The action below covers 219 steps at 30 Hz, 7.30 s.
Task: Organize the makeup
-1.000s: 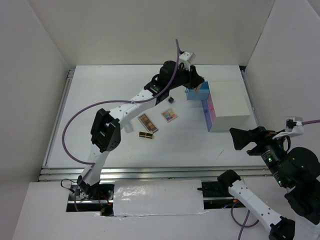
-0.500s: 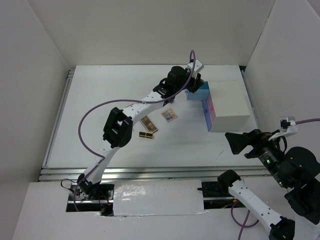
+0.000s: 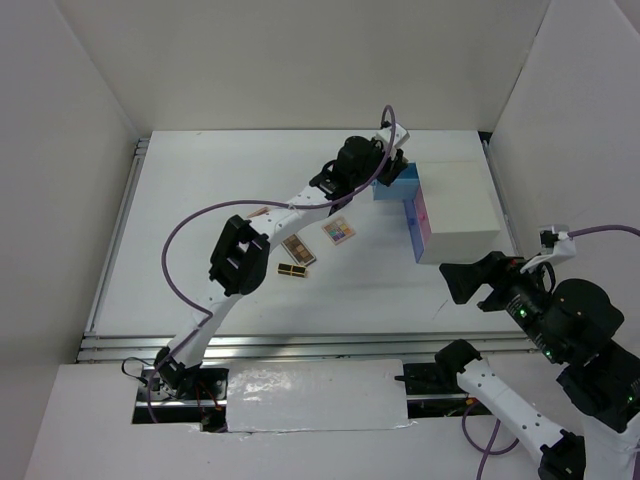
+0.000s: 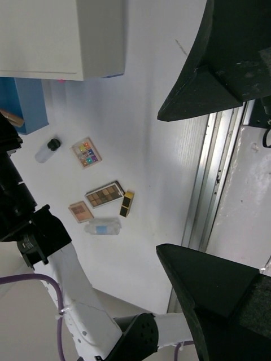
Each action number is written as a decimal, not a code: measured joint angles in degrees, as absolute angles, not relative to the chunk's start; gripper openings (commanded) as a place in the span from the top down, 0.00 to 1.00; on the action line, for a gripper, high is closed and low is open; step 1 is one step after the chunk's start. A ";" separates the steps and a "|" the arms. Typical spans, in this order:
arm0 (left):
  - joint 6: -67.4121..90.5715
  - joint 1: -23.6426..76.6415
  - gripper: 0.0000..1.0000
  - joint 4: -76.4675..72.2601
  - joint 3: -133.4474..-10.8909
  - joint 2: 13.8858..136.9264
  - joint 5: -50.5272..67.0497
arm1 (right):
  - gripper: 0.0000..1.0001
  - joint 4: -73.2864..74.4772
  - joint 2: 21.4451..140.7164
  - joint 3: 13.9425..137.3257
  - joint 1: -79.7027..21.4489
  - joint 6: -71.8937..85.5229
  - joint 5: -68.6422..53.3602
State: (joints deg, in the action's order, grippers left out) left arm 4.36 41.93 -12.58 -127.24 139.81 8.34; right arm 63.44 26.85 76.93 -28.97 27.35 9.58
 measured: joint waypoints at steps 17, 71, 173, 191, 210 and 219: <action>1.93 41.95 0.01 -17.37 -123.28 140.64 6.42 | 0.03 63.07 27.53 75.75 -28.97 27.35 9.58; 84.79 40.99 0.08 39.92 -71.53 105.80 -27.16 | 0.00 48.88 31.64 61.52 -28.97 29.36 -1.19; 41.89 41.85 0.01 16.69 -77.73 75.33 -49.32 | 1.00 31.81 63.70 65.41 -28.99 30.06 2.17; 42.17 47.72 0.01 40.91 -59.61 57.69 -39.20 | 1.00 44.21 122.67 112.71 -27.29 23.81 29.21; 40.71 47.72 0.01 38.46 -57.74 63.16 -35.68 | 1.00 43.35 120.99 108.92 -20.23 20.91 33.91; 40.64 47.72 0.00 36.88 -56.12 63.64 -34.89 | 1.00 44.16 120.05 108.95 -16.34 20.49 33.45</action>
